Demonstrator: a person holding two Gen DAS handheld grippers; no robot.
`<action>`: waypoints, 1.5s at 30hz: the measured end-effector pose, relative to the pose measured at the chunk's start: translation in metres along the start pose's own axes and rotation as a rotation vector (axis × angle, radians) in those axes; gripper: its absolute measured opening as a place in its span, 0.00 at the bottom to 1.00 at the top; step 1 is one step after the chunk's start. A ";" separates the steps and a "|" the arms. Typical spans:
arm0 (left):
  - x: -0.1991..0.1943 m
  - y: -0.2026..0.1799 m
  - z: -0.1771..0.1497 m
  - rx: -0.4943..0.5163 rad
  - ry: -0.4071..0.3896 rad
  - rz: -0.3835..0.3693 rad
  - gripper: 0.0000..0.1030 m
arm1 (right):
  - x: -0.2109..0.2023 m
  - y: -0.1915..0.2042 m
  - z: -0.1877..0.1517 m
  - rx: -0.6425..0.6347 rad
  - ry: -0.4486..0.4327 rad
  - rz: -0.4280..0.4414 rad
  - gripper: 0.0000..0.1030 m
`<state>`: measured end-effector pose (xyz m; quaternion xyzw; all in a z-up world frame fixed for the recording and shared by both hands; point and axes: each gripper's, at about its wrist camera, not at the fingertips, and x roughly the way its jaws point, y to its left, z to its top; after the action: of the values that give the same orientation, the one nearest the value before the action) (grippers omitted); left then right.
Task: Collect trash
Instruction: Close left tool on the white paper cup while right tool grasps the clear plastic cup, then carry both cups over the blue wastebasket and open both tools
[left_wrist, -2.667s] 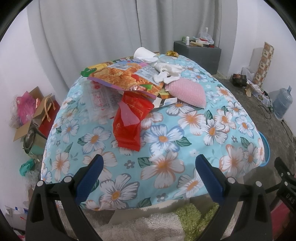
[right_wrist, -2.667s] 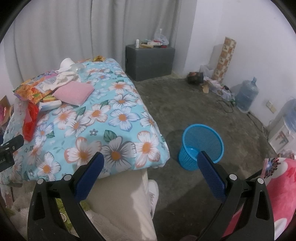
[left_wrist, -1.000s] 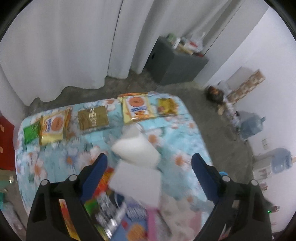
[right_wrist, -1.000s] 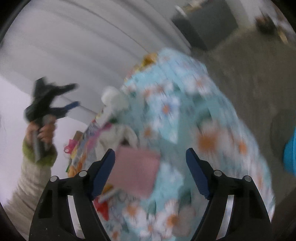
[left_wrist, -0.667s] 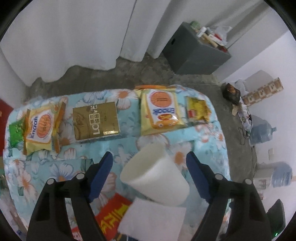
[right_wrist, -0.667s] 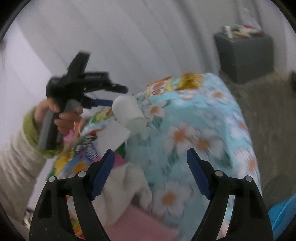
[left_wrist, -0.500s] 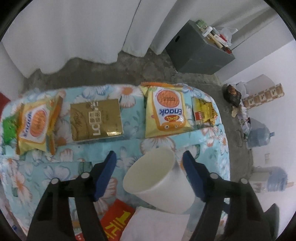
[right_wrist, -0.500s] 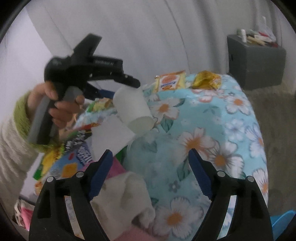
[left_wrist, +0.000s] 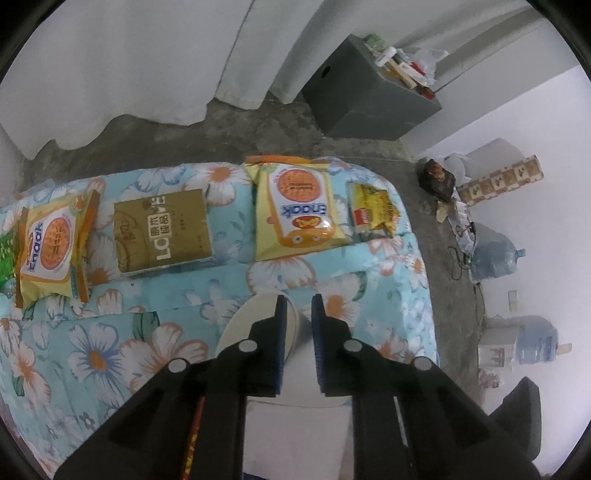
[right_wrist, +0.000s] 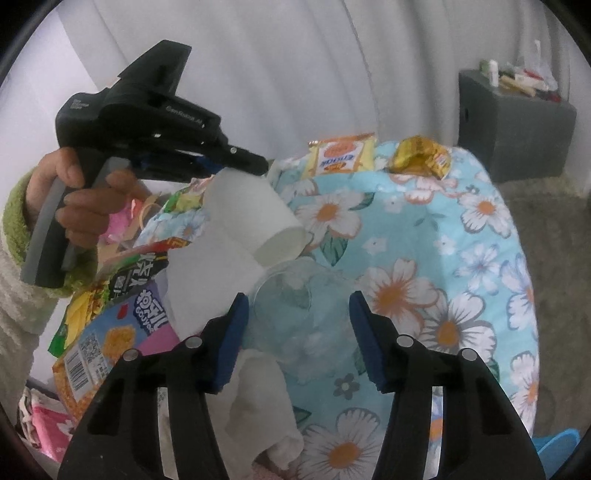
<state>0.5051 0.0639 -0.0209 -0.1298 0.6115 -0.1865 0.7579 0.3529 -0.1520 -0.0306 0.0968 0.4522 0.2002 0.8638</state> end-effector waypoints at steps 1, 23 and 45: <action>-0.003 -0.003 -0.001 0.009 -0.010 -0.007 0.10 | -0.002 -0.001 0.000 0.006 -0.006 0.004 0.50; -0.118 -0.091 -0.047 0.237 -0.406 0.063 0.06 | -0.114 -0.027 -0.002 0.136 -0.225 -0.030 0.50; 0.035 -0.360 -0.217 0.547 -0.049 -0.183 0.06 | -0.286 -0.177 -0.225 0.691 -0.350 -0.327 0.50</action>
<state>0.2550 -0.2671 0.0539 0.0205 0.5058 -0.4087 0.7594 0.0682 -0.4388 -0.0089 0.3406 0.3485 -0.1225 0.8646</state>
